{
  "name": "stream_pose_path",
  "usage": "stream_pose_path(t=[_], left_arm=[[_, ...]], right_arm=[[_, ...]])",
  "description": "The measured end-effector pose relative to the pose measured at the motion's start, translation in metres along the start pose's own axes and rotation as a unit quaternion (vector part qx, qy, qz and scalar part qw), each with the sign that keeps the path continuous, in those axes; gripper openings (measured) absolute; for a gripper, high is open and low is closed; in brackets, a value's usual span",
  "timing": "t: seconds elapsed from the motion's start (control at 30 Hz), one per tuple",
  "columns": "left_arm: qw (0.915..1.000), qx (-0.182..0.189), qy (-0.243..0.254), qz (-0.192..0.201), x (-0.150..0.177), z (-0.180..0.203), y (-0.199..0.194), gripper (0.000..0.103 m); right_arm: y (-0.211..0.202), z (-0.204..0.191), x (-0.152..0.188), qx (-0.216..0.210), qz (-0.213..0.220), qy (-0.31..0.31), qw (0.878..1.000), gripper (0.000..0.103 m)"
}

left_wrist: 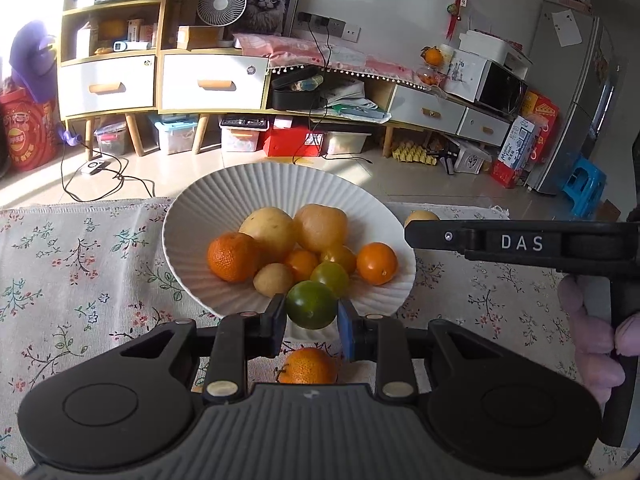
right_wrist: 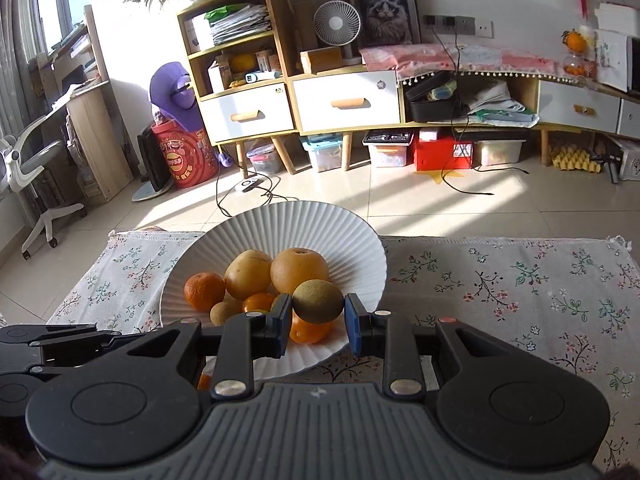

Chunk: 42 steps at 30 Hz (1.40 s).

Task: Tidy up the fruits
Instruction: 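Carry the brown fruit and green lime up and over the white plate, then lower both fruits into the plate and open both tools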

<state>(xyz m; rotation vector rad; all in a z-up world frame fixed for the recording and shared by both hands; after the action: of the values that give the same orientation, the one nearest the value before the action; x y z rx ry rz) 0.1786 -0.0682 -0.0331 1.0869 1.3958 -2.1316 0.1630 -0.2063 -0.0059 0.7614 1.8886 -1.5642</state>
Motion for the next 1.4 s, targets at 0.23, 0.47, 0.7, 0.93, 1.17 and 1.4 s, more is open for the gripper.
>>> stream_pose_path(t=[0.23, 0.47, 0.7, 0.93, 1.17, 1.4], left_arm=[[1.0, -0.005, 0.002, -0.008, -0.002, -0.003, 0.011, 0.021], [0.9998, -0.015, 0.01, -0.01, -0.001, -0.006, 0.016, 0.022], [0.9998, -0.009, 0.015, -0.011, -0.003, -0.006, 0.017, 0.022], [0.9995, -0.007, 0.028, -0.009, -0.004, -0.002, 0.015, 0.034], [0.9994, -0.007, 0.033, -0.005, -0.006, 0.001, 0.006, 0.056], [0.9993, -0.008, 0.035, -0.011, -0.004, 0.002, -0.006, 0.071]], right_arm=[[0.021, 0.007, -0.002, -0.01, -0.004, 0.012, 1.0, 0.025], [0.031, 0.011, -0.003, -0.006, -0.013, 0.009, 1.0, 0.025], [0.036, 0.009, -0.003, -0.007, -0.021, 0.008, 1.0, 0.026], [0.035, 0.008, -0.004, -0.005, -0.025, 0.005, 1.0, 0.031], [0.028, 0.004, -0.006, 0.0, -0.026, 0.001, 1.0, 0.046], [0.015, -0.002, -0.007, 0.005, -0.021, -0.007, 1.0, 0.064]])
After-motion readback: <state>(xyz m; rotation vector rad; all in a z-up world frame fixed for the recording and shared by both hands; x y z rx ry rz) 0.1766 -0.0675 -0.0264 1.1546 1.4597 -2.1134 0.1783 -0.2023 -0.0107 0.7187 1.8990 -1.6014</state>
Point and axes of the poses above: each gripper's, at about its wrist camera, not at the fingertips, and y roughly the way its jaws point, z to its right, x to its underside, the point moved 7 cm from there along y, roughly the way its jaws point, and after that the axes turned 3 degrees about x, right-handed, at the moved point
